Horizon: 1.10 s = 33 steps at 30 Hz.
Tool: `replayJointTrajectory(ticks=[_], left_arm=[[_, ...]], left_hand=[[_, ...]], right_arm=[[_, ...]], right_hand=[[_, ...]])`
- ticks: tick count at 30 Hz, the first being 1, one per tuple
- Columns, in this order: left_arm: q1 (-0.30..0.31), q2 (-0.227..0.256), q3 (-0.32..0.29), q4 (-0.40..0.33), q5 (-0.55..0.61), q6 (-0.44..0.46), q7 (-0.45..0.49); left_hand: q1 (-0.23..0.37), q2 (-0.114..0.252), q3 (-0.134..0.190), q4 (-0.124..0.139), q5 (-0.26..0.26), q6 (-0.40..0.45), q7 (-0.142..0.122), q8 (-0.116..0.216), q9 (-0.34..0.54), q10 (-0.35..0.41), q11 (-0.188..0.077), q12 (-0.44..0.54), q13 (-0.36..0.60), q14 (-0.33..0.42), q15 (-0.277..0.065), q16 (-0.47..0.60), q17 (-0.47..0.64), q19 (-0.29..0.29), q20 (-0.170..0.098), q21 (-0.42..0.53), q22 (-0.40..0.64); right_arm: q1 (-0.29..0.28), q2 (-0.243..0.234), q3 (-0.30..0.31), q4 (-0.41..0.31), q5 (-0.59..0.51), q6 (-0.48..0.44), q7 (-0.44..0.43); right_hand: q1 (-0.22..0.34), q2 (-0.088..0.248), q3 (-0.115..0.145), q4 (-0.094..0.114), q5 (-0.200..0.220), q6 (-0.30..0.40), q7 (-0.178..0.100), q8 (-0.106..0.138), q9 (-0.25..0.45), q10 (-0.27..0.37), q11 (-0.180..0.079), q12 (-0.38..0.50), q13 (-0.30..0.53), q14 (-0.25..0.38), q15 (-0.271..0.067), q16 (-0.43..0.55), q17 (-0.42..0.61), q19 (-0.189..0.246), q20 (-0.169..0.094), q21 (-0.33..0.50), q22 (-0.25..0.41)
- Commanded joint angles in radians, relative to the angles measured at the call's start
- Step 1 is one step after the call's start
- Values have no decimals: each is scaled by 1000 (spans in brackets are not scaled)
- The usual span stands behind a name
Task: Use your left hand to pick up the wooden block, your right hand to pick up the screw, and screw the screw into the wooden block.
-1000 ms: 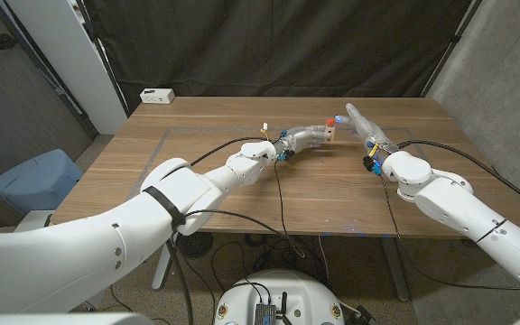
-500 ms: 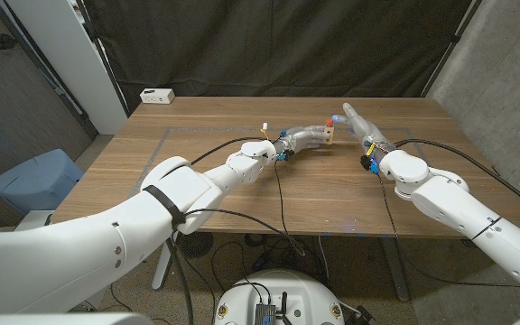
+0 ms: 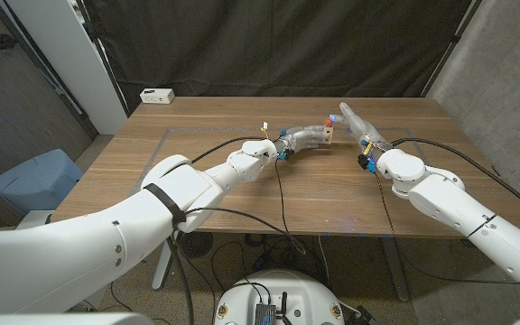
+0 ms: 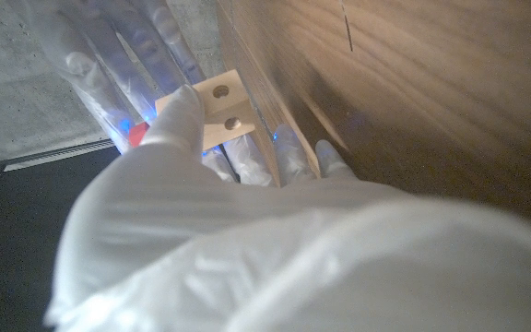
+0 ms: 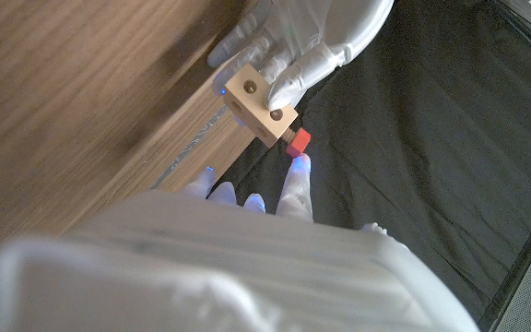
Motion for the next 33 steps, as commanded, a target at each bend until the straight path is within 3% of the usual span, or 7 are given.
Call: replayJointTrajectory(ticks=[1,33], left_arm=[[-6,-2,6,1,-1,14,11],[9,5,1,-2,-1,-49,-39]], left_hand=[[1,10,0,5,5,46,33,9,4,8,-4,6,4,8,-56,5,4,8,-5,7,5],[2,11,0,5,5,43,32,8,4,9,-4,6,4,7,-55,4,4,7,-4,7,5]], right_arm=[[2,6,-1,5,-4,5,-8],[12,19,13,34,-3,28,-14]], right_hand=[[-12,23,4,3,7,10,-1,8,0,-65,3,1,0,-155,5,5,1,-4,8,1,0],[-12,24,6,2,8,5,3,7,0,-64,4,1,0,-154,4,5,1,-1,7,3,0]])
